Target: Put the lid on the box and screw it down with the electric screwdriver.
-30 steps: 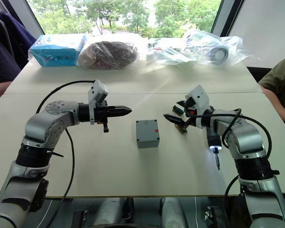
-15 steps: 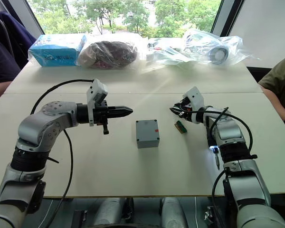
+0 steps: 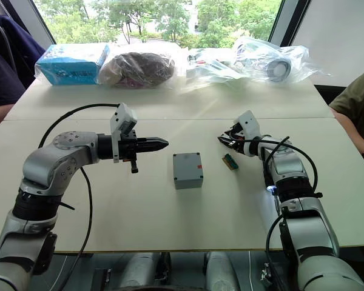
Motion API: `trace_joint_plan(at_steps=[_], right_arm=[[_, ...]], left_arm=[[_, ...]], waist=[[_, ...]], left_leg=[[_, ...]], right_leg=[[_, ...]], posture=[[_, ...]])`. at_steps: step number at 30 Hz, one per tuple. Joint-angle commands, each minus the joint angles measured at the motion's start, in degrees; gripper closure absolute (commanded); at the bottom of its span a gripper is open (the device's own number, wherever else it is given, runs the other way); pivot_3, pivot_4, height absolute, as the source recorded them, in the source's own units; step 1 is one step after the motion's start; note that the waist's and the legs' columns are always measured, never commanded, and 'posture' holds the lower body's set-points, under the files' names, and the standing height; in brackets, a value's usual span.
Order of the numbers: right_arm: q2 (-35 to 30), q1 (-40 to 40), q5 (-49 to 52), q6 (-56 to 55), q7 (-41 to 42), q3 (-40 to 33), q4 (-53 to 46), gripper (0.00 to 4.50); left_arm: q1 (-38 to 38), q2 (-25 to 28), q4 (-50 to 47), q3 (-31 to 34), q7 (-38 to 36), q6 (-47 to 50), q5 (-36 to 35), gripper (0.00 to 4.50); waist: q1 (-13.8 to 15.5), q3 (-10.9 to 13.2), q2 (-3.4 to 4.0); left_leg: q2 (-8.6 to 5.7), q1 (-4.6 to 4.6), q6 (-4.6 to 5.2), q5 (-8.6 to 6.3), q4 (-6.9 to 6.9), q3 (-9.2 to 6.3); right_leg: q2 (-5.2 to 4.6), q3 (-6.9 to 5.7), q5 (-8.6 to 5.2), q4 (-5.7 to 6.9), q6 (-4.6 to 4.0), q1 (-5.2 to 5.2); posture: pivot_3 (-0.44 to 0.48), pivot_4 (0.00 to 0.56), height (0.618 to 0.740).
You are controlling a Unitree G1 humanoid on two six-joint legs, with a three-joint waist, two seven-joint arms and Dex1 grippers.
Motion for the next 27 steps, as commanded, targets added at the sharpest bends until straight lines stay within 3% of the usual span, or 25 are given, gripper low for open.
trace_joint_plan(at_steps=[1,2,5,27], right_arm=[[0.3,-1.85,-0.04,-1.51,-0.27,-1.96,0.16,2.8],[0.39,-1.81,-0.02,-1.61,-0.36,-2.13,0.15,3.36],[0.58,-2.0,0.12,-1.64,-0.53,-2.55,0.43,4.42],[-0.01,1.04,3.81,2.44,1.88,-6.51,-11.52,4.42]], left_arm=[[0.02,0.26,-1.62,-0.45,0.19,-1.56,-0.01,4.5],[0.11,0.29,-1.7,-0.47,0.29,-1.58,-0.08,4.5],[0.23,0.39,-1.63,-0.63,0.48,-1.78,-0.14,4.5],[0.5,0.2,0.5,-1.42,0.33,-3.24,0.13,4.5]], waist=[[-0.29,0.0,0.0],[-0.42,0.0,0.0],[-0.54,0.0,0.0],[-0.49,0.0,0.01]], left_leg=[[0.0,0.0,0.0,0.0,0.0,0.0],[0.0,0.0,0.0,0.0,-0.01,0.0],[0.01,0.0,-0.01,0.0,-0.01,0.0],[0.01,0.0,-0.01,0.0,-0.02,0.0]], right_leg=[[0.0,0.0,0.0,0.0,0.0,0.0],[0.0,0.0,0.0,0.0,0.0,0.0],[0.0,0.0,0.0,0.0,0.0,0.0],[-0.01,0.0,0.0,0.0,0.0,0.0]], posture=[[0.0,0.15,0.74],[0.0,0.15,0.74],[0.0,0.15,0.74],[0.0,0.15,0.74]])
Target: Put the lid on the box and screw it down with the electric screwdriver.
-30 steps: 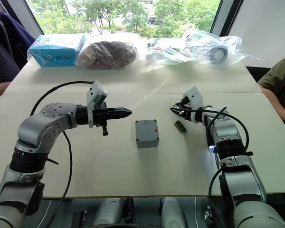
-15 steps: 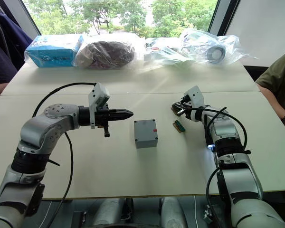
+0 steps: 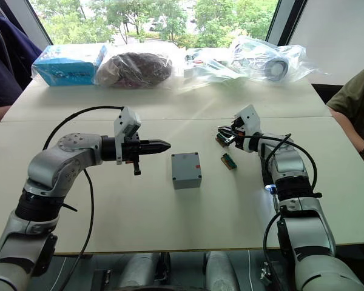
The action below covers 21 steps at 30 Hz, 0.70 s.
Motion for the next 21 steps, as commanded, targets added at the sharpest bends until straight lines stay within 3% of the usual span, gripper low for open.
trace_joint_plan(at_steps=[1,9,16,21], right_arm=[[-0.72,0.69,2.76,1.58,0.01,-2.78,-7.37,4.42],[-2.32,10.46,10.74,13.98,0.92,-3.04,-33.87,4.42],[-2.54,19.06,14.99,21.59,-1.65,-2.54,-48.78,4.42],[-1.88,21.62,16.59,24.17,-3.93,-2.18,-52.8,4.42]], left_arm=[[0.25,0.53,-0.35,0.59,-0.49,-1.09,-0.39,4.5],[1.69,5.66,-2.31,0.09,-5.96,1.86,-2.75,4.5],[1.49,7.12,-2.39,-0.63,-7.72,2.36,-3.18,4.5],[1.08,6.91,-2.39,-1.31,-8.17,2.64,-3.26,4.5]], waist=[[0.0,0.0,0.0],[0.14,0.0,0.0],[0.19,0.0,0.0],[0.14,0.0,0.0]], left_leg=[[0.0,0.0,0.0,0.0,0.0,0.0],[0.03,-0.01,0.0,-0.01,-0.02,-0.01],[-0.04,0.0,0.13,-0.08,0.0,-0.02],[-0.04,0.0,0.24,-0.14,0.0,-0.02]], right_leg=[[0.0,0.0,0.0,0.0,0.0,0.0],[-0.01,-0.01,0.0,-0.01,0.0,0.0],[-0.07,-0.01,0.0,0.0,-0.01,0.01],[-0.06,-0.01,0.0,0.01,0.0,0.0]], posture=[[0.0,0.15,0.74],[0.0,0.15,0.74],[0.0,0.15,0.74],[0.0,0.15,0.74]])
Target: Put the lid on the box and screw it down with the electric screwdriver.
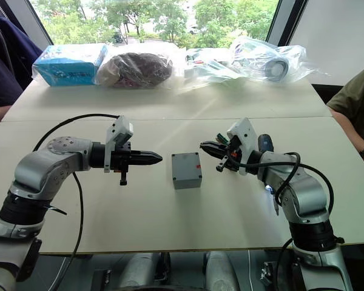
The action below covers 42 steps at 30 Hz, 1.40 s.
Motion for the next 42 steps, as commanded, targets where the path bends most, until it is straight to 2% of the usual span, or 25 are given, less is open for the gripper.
trace_joint_plan(at_steps=[1,19,42], right_arm=[[0.17,0.85,1.74,0.9,-1.69,-0.3,-3.8,4.42],[1.09,-0.74,-0.97,-3.43,-3.74,3.64,2.41,4.42],[2.26,-0.83,-3.15,-5.77,-4.1,5.12,6.01,4.42]], left_arm=[[-1.11,0.26,-1.58,-0.17,-0.52,-0.45,-0.53,4.5],[-0.57,-0.36,-1.9,-0.07,0.65,-0.8,-0.67,4.5],[-0.66,-0.71,-1.67,-0.15,1.4,-1.42,-0.42,4.5]], waist=[[0.09,0.0,0.0],[0.03,0.0,0.0],[0.04,0.0,0.0]], left_leg=[[0.0,0.0,0.02,-0.01,0.0,-0.01],[-0.01,0.0,0.01,0.0,0.0,-0.01],[-0.01,0.0,-0.02,0.01,0.0,-0.01]], right_leg=[[0.01,0.0,0.0,0.0,0.0,0.0],[0.02,0.0,0.0,-0.01,0.0,0.0],[0.02,0.0,0.0,0.0,0.0,0.0]], posture=[[0.0,0.15,0.74],[0.0,0.15,0.74],[0.0,0.15,0.74]])
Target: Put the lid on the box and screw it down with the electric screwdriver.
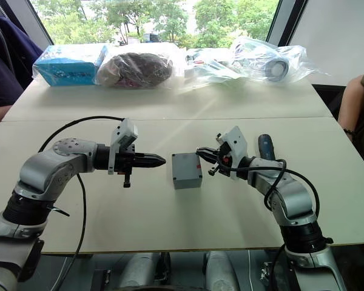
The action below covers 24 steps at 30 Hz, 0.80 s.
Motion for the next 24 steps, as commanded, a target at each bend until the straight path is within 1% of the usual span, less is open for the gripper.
trace_joint_plan(at_steps=[1,11,13,14,15,16,19,24], right_arm=[[0.06,-0.89,-0.17,-0.83,0.07,0.01,-0.5,4.42],[-0.18,-0.74,-0.28,-0.38,0.25,-0.18,-0.36,4.42],[-0.33,-0.61,-0.05,-0.17,0.33,-0.44,-0.66,3.88],[-0.37,-0.6,-0.07,-0.18,0.3,-0.52,-0.76,3.76],[-0.28,-0.69,-0.17,-0.24,-0.03,-0.72,-0.8,3.49],[-0.31,-0.78,-0.06,-0.07,-0.1,-0.89,-0.93,2.96],[-0.73,-0.87,0.3,0.42,-0.06,-1.5,-1.53,1.83],[-2.39,-0.68,2.15,2.91,0.16,-4.09,-3.76,1.83]], left_arm=[[-0.57,0.08,-1.63,0.84,0.04,-1.14,-0.36,4.5],[-0.75,-0.03,-1.15,0.78,-0.05,-1.55,-0.13,4.5],[-0.77,-0.16,-1.18,0.72,0.06,-1.61,-0.11,4.5],[-0.78,-0.19,-1.2,0.71,0.1,-1.63,-0.14,4.5],[-0.77,-0.2,-1.21,0.71,0.11,-1.67,-0.19,4.5],[-0.76,-0.21,-1.18,0.71,0.1,-1.72,-0.22,4.5],[-0.84,-0.31,-1.12,0.72,0.14,-1.82,-0.24,4.5],[-1.82,-1.44,-1.05,1.73,0.31,-1.75,-1.4,4.5]], waist=[[-0.01,0.0,0.0],[0.0,0.0,0.0],[0.0,0.0,0.0],[0.01,0.0,0.0],[0.0,0.0,0.0],[0.0,0.0,0.0],[0.0,0.0,0.0],[0.04,0.0,0.0]], left_leg=[[0.0,0.0,0.0,0.0,0.0,0.0],[0.0,0.0,0.0,0.0,0.0,0.0],[0.0,0.0,0.0,0.0,0.0,0.0],[0.0,0.0,0.0,0.0,0.0,0.0],[0.0,0.0,0.0,0.0,0.0,0.0],[0.0,0.0,0.0,0.0,0.0,0.0],[0.0,0.0,0.0,0.0,0.0,0.0],[0.0,0.0,0.01,0.0,0.0,0.0]], right_leg=[[0.0,0.0,0.0,0.0,0.0,0.0],[0.0,0.0,0.0,0.0,0.0,0.0],[0.0,0.0,0.0,0.0,0.0,0.0],[0.0,0.0,0.0,0.0,0.0,0.0],[0.0,0.0,0.0,0.0,0.0,0.0],[0.0,0.0,0.0,0.0,0.0,0.0],[0.0,0.0,0.0,0.0,0.0,0.0],[0.0,0.0,0.0,0.0,0.0,0.0]], posture=[[0.0,0.15,0.74],[0.0,0.15,0.74],[0.0,0.15,0.74],[0.0,0.15,0.74],[0.0,0.15,0.74],[0.0,0.15,0.74],[0.0,0.15,0.74],[0.0,0.15,0.74]])
